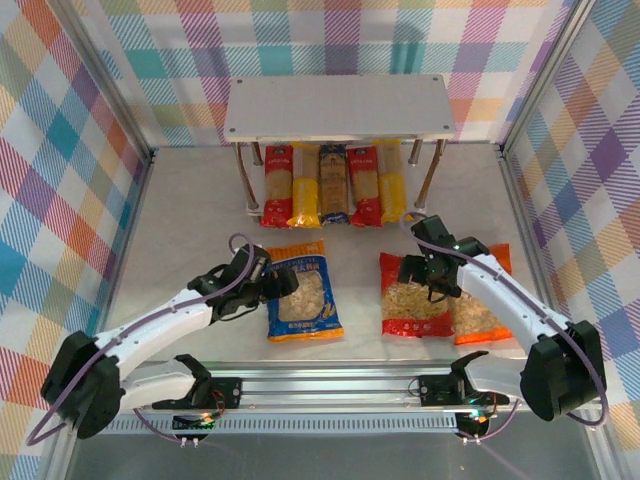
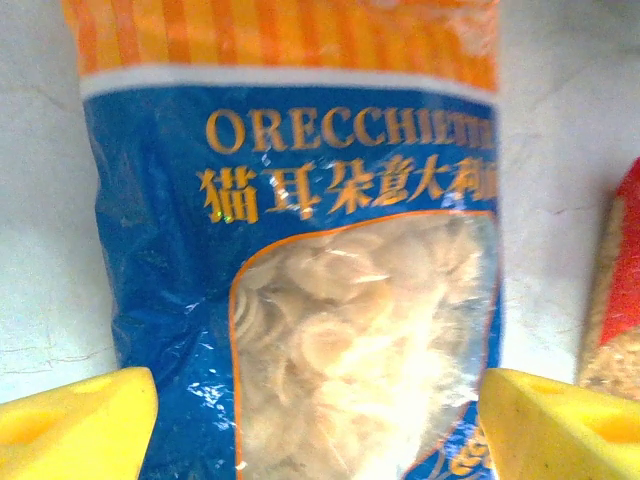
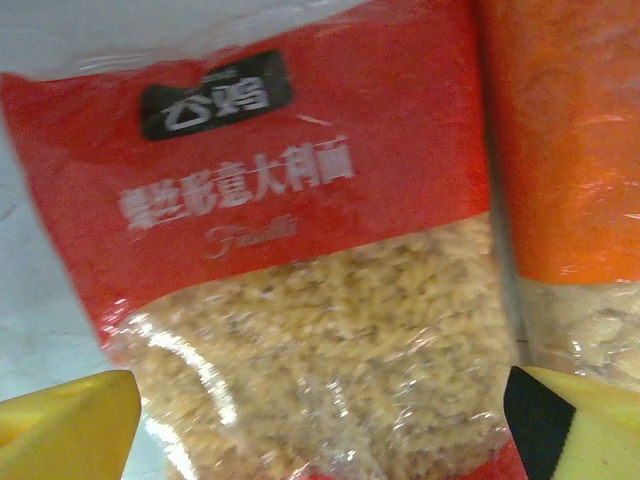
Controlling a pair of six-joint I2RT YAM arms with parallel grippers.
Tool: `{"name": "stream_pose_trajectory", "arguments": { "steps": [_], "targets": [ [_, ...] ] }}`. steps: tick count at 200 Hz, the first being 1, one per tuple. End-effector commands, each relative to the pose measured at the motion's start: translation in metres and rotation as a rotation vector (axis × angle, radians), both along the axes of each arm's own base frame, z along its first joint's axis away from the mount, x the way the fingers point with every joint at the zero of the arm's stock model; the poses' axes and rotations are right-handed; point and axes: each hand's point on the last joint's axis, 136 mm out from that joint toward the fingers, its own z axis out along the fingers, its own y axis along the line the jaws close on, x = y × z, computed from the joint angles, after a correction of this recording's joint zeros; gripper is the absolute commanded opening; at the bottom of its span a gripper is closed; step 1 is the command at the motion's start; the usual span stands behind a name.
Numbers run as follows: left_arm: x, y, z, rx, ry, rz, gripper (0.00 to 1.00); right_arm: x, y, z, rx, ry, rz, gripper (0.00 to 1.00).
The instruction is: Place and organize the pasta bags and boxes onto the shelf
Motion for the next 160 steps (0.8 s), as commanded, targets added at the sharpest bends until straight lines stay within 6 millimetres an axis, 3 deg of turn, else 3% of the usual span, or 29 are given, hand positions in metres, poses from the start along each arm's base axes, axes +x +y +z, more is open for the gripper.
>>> {"name": "stream_pose_trajectory", "arguments": {
  "steps": [1,24,50,114,160],
  "targets": [
    [-0.004,0.01,0.017,0.064,-0.033,-0.031,0.84,0.008,-0.015,-0.004,-0.009,-0.016,-0.054,0.96],
    [-0.004,0.013,0.021,0.074,-0.051,-0.029,0.85,0.014,-0.02,-0.008,0.061,-0.007,-0.083,0.95],
    [-0.003,0.015,0.02,0.082,-0.059,-0.027,0.85,0.013,0.001,-0.016,0.163,0.025,-0.023,0.94],
    [0.001,0.023,0.031,0.092,-0.091,-0.022,0.86,0.0,0.005,-0.058,0.175,0.154,-0.056,0.97],
    [0.001,0.034,0.039,0.098,-0.114,-0.001,0.86,0.003,0.055,-0.065,0.242,0.176,0.062,0.96]
  ]
}}
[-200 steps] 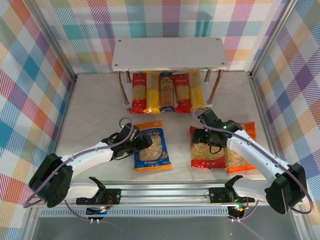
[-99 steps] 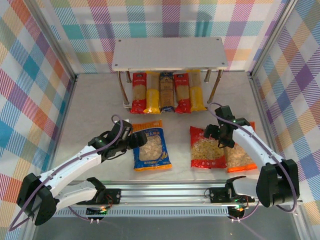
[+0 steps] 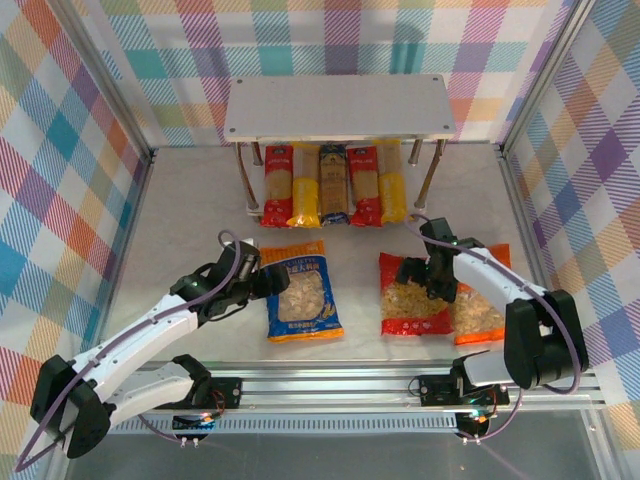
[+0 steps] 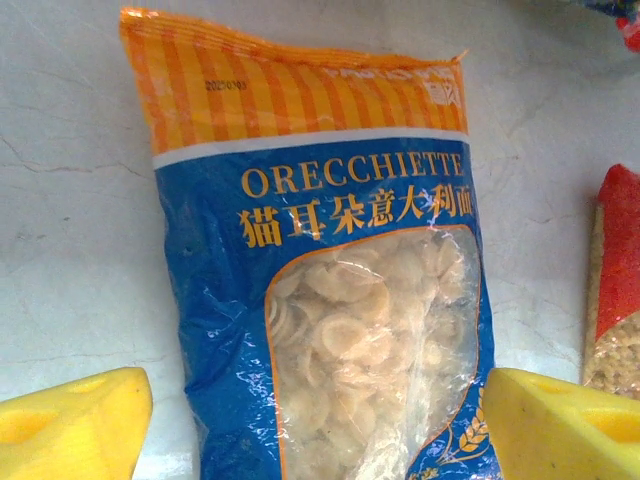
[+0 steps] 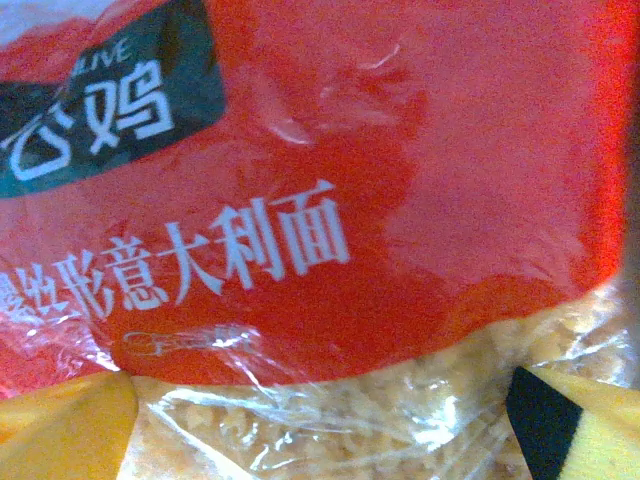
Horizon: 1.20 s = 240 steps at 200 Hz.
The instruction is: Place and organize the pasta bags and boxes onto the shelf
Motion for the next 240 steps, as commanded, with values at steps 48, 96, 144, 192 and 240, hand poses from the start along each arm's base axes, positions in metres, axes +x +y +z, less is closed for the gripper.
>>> {"name": "stream_pose_trajectory", "arguments": {
  "steps": [48,96,144,192,240],
  "targets": [
    [-0.001,0.017,0.015,0.021,-0.035,0.019,0.86,-0.001,0.111,-0.023,0.154,0.09,0.199,0.97],
    [-0.003,0.027,0.016,0.029,-0.047,0.037,0.87,0.005,0.168,-0.022,0.355,0.077,0.19,0.98],
    [-0.004,0.029,0.014,0.036,-0.041,0.035,0.87,0.015,0.174,-0.012,0.418,0.016,0.103,0.99],
    [-0.001,0.029,0.015,0.05,-0.05,0.017,0.87,0.018,0.078,0.045,0.043,-0.123,0.099,0.99],
    [0.005,0.022,0.014,0.042,-0.055,0.001,0.87,0.015,-0.039,0.084,-0.024,-0.194,-0.135,0.99]
  ]
}}
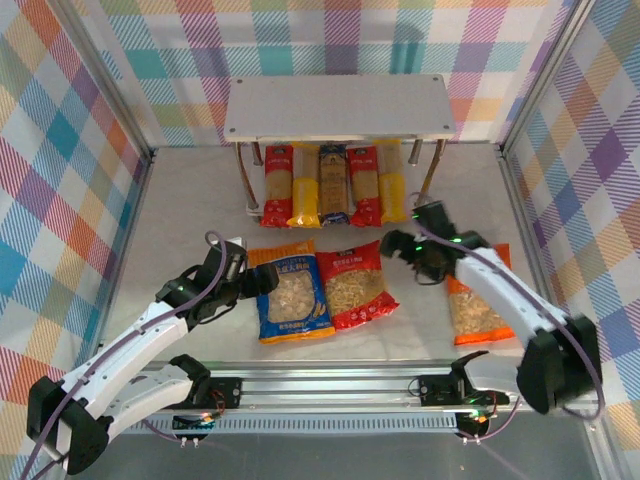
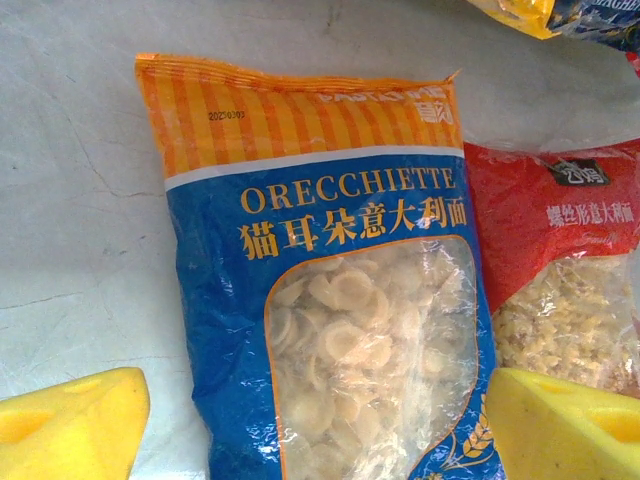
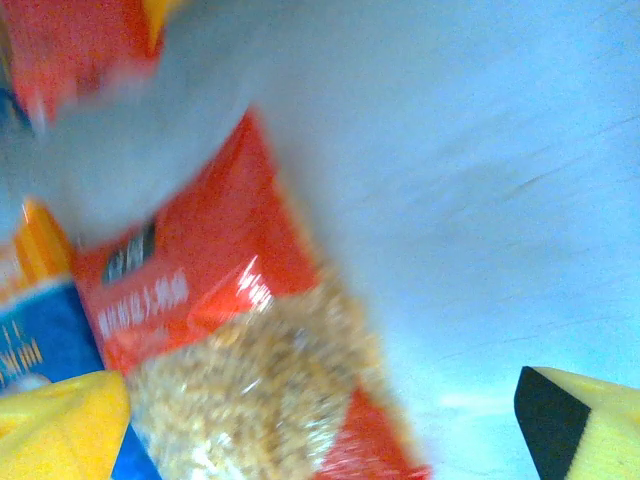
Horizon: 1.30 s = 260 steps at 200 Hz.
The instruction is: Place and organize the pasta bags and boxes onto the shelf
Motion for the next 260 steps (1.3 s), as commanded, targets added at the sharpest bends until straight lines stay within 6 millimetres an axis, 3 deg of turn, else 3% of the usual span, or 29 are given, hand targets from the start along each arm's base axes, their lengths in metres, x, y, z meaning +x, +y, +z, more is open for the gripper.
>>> {"name": "stream_pose_trajectory", "arguments": {
  "steps": [1,38,107,147,197,260],
  "targets": [
    [0.007,-0.002,0.006,-0.001,-0.023,-0.014,0.87,-0.027,-0.064,-0.014,-0.156,0.123,-0.073,0.99],
    [0.009,-0.005,0.005,0.001,-0.016,-0.025,0.86,-0.029,-0.119,-0.025,-0.16,0.181,-0.228,0.99],
    [0.008,-0.002,0.005,0.018,-0.016,-0.018,0.86,-0.035,-0.168,-0.051,-0.253,0.264,-0.359,0.99],
    [0.011,-0.004,0.004,0.019,-0.013,-0.021,0.86,-0.035,-0.139,-0.081,-0.102,0.304,-0.294,0.99],
    [0.012,-0.004,0.004,0.021,-0.015,-0.021,0.86,-0.034,-0.077,-0.096,0.239,0.288,-0.184,0.99],
    [0.012,-0.004,0.006,0.017,-0.018,-0.021,0.86,-0.054,-0.022,-0.11,0.235,0.354,-0.011,0.99]
  ]
}}
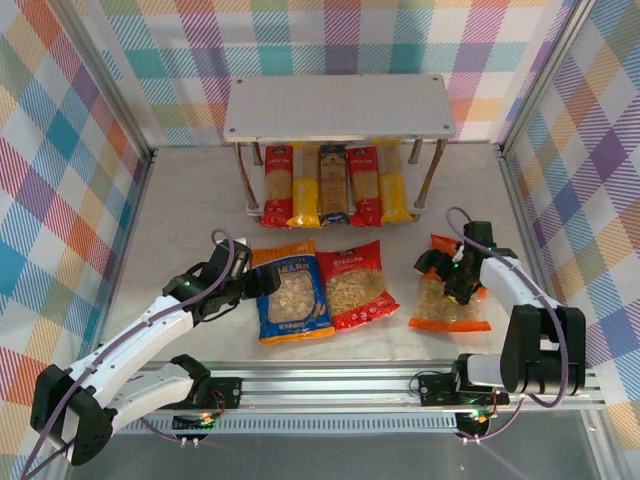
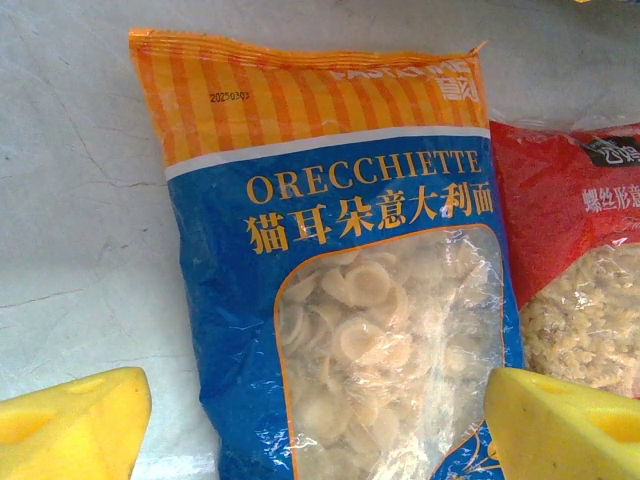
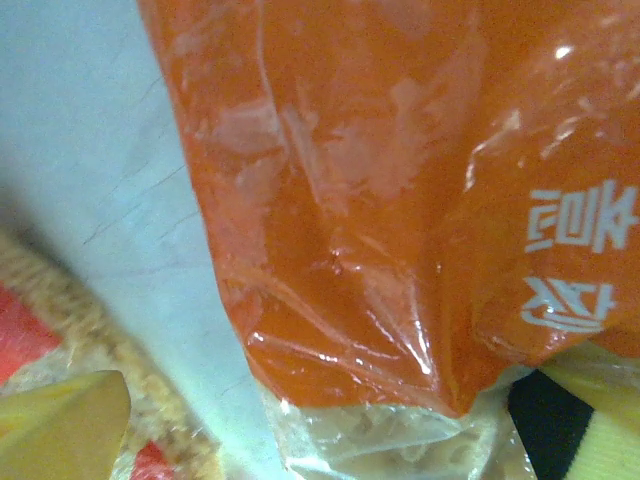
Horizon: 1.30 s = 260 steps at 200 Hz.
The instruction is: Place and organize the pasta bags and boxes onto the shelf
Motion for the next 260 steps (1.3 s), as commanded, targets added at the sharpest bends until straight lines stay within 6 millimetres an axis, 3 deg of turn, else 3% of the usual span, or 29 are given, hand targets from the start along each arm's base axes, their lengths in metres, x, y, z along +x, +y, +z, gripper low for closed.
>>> {"name": "stream_pose_trajectory", "arguments": {
  "steps": [1,54,85,111,152,179,209,260],
  "targets": [
    [0.01,-0.002,0.017,-0.015,-0.052,-0.004,0.86,-0.027,0.033,-0.019,0.098,0.108,0.069,0.99],
    [0.007,0.001,0.02,-0.007,-0.058,0.0,0.86,-0.041,0.065,-0.033,0.12,0.17,0.204,0.99],
    [0.008,0.001,0.019,-0.004,-0.059,-0.003,0.87,-0.046,0.068,-0.023,0.117,0.151,0.237,0.99],
    [0.012,-0.001,0.017,0.0,-0.059,-0.008,0.87,-0.041,0.058,0.003,0.056,0.093,0.219,0.99],
    [0.031,-0.01,0.024,-0.006,-0.111,-0.011,0.87,-0.032,0.023,0.05,-0.185,-0.062,0.131,0.99],
    [0.044,-0.019,0.031,-0.012,-0.13,-0.03,0.87,-0.036,0.005,0.042,-0.302,-0.028,0.105,0.99],
    [0.052,-0.027,0.035,-0.013,-0.132,-0.05,0.87,-0.036,-0.002,0.029,-0.396,0.018,0.108,0.99],
    [0.053,-0.028,0.036,-0.013,-0.13,-0.051,0.87,-0.008,0.005,0.035,-0.472,-0.016,0.139,0.99]
  ]
}}
